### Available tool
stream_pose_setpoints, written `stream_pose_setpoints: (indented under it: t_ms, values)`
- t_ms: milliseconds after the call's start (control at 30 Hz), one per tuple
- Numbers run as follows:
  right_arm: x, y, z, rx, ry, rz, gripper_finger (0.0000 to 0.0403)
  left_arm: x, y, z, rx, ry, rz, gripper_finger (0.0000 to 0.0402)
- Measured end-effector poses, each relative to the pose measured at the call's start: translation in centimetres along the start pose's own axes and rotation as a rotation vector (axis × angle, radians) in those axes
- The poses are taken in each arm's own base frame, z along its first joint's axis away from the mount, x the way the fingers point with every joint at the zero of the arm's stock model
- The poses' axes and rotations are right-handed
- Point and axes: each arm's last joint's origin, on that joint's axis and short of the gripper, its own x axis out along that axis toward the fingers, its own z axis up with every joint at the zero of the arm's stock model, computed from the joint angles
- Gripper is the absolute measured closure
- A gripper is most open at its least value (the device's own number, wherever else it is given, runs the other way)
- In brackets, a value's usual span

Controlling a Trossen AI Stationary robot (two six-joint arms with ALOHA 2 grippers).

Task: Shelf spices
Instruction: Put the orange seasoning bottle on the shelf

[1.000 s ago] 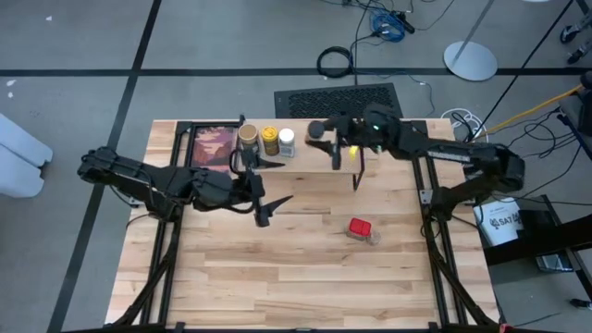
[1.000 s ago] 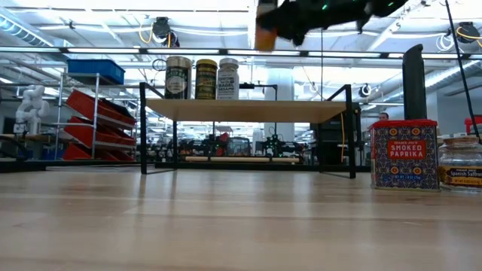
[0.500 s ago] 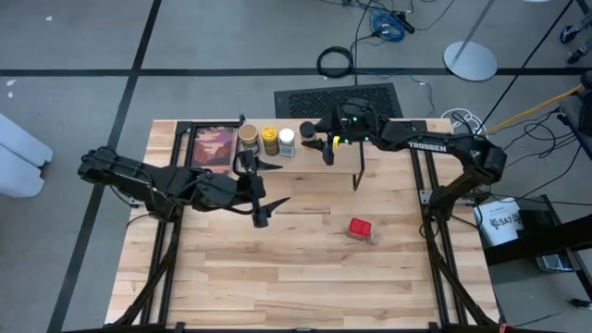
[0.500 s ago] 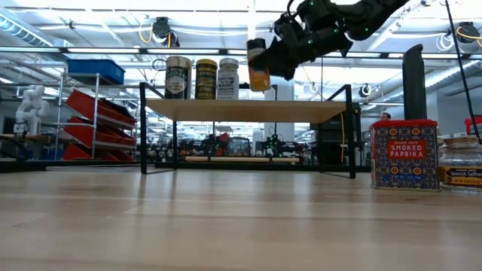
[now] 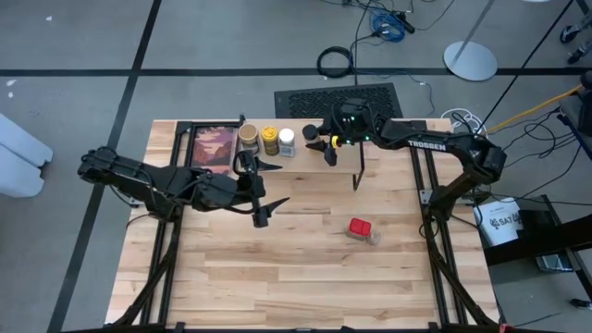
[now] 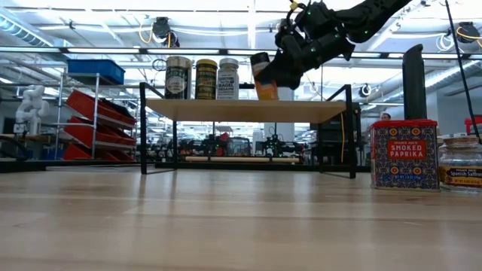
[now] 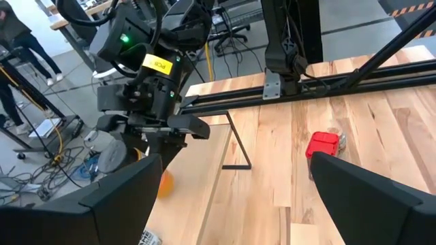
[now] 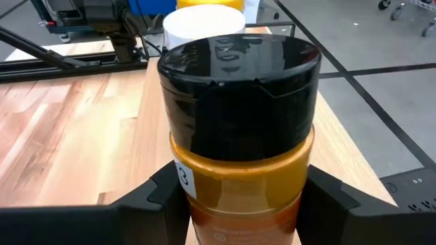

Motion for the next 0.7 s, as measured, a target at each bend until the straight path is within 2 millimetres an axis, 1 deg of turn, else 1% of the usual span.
stream_pose_setpoints:
  t_ms: [267, 467, 567, 700]
  values:
    - [0.1, -0.1, -1.2, 0.031, 0.019, -0.008, 0.0215, -0.1, -0.1, 0.0, -0.007, -0.002, -0.004, 0.0017]
    - [0.1, -0.1, -1.2, 0.041, 0.009, -0.011, 0.0214, -0.1, -0.1, 0.0, -0.008, -0.003, -0.004, 0.0017]
    - [0.1, -0.2, -1.2, 0.040, -0.001, -0.015, 0.0199, -0.1, -0.1, 0.0, -0.008, -0.003, -0.004, 0.0017]
    - [0.1, -0.2, -1.1, 0.043, -0.010, -0.017, 0.0156, -0.1, -0.1, 0.0, -0.008, -0.003, -0.004, 0.0017]
